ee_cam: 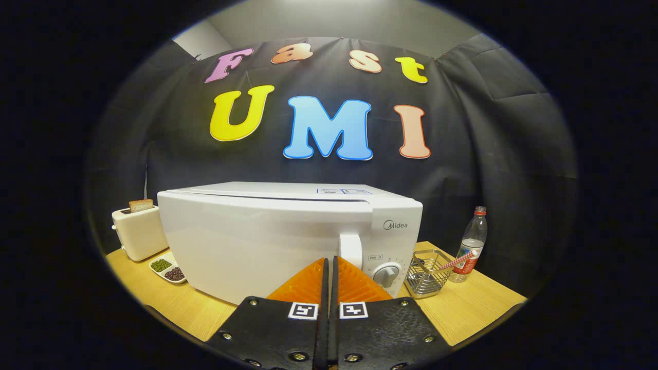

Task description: Open the microwave, put the food inside, and close the microwave door.

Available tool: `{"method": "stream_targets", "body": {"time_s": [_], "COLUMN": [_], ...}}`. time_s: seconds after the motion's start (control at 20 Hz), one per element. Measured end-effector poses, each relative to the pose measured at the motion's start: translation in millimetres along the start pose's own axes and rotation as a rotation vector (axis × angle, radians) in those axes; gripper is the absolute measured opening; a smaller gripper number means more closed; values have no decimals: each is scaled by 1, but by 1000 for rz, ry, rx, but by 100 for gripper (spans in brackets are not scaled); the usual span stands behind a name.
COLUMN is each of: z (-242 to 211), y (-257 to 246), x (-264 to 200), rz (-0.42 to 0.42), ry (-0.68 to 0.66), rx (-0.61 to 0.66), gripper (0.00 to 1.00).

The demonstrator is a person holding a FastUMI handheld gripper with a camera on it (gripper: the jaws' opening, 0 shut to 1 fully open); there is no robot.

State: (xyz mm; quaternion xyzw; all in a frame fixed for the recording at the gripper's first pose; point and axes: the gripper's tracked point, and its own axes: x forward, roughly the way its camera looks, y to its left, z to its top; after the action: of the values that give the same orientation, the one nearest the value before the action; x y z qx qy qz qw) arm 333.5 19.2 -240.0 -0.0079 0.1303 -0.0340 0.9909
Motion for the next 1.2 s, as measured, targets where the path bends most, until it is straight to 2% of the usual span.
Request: {"method": "stream_targets", "body": {"time_s": [0.25,0.45,0.55,0.65,0.95,1.2], "z": [1,0,-5,-3,12,27], "y": [14,12,9,11,9,5], "x": [23,34,36,31,-18,-85], "rz": [9,-26,-32,-22,47,105], "ry": [7,-6,16,25,10,-26], "rx": [-8,-57,-6,-25,15,46], "gripper": [1,1,1,1,1,1]}}
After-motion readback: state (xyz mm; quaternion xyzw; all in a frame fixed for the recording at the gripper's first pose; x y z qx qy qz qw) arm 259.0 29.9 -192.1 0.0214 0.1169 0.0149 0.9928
